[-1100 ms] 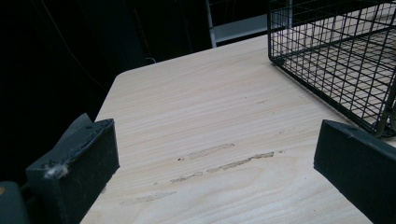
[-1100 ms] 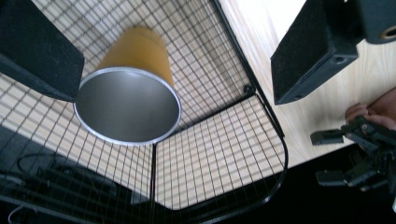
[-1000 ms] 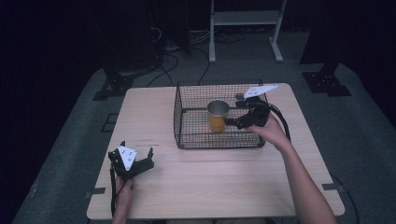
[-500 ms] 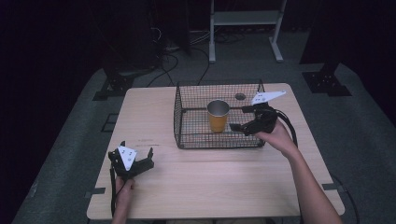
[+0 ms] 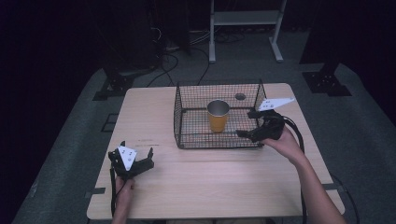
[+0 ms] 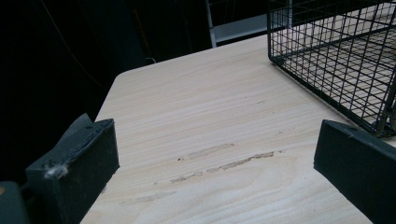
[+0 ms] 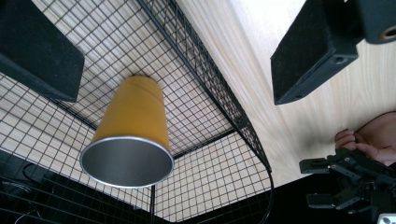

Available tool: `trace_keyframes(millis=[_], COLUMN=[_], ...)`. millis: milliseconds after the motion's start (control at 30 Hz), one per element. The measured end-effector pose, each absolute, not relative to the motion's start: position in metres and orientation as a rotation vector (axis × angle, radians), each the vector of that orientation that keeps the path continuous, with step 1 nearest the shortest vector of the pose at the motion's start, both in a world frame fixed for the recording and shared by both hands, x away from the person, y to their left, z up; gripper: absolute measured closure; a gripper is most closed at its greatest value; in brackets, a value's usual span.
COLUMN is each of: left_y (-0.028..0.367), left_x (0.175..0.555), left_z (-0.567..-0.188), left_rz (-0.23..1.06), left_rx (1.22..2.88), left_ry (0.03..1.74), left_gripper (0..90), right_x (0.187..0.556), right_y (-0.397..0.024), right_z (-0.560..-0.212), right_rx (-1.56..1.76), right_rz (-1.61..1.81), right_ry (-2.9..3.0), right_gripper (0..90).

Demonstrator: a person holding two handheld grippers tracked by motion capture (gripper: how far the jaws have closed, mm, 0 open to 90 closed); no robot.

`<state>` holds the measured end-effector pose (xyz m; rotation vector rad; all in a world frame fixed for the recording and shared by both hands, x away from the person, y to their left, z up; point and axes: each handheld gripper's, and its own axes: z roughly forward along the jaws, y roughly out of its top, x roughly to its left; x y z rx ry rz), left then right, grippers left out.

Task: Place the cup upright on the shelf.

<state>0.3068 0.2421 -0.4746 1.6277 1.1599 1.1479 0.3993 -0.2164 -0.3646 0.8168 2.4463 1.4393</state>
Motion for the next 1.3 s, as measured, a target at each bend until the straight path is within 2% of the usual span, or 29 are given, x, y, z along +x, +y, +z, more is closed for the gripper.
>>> trace_keyframes(millis=[1300], left_y=[0.242], left_x=[0.307], left_z=[-0.475], left_rz=[1.152], left_rx=[1.632], left_ry=[1.160], left_gripper=[0.0], right_x=[0.354], right_y=[-0.259], right_z=[-0.401], right_rx=[0.879], right_rz=[1.439], right_ry=[2.428], right_gripper=[2.1])
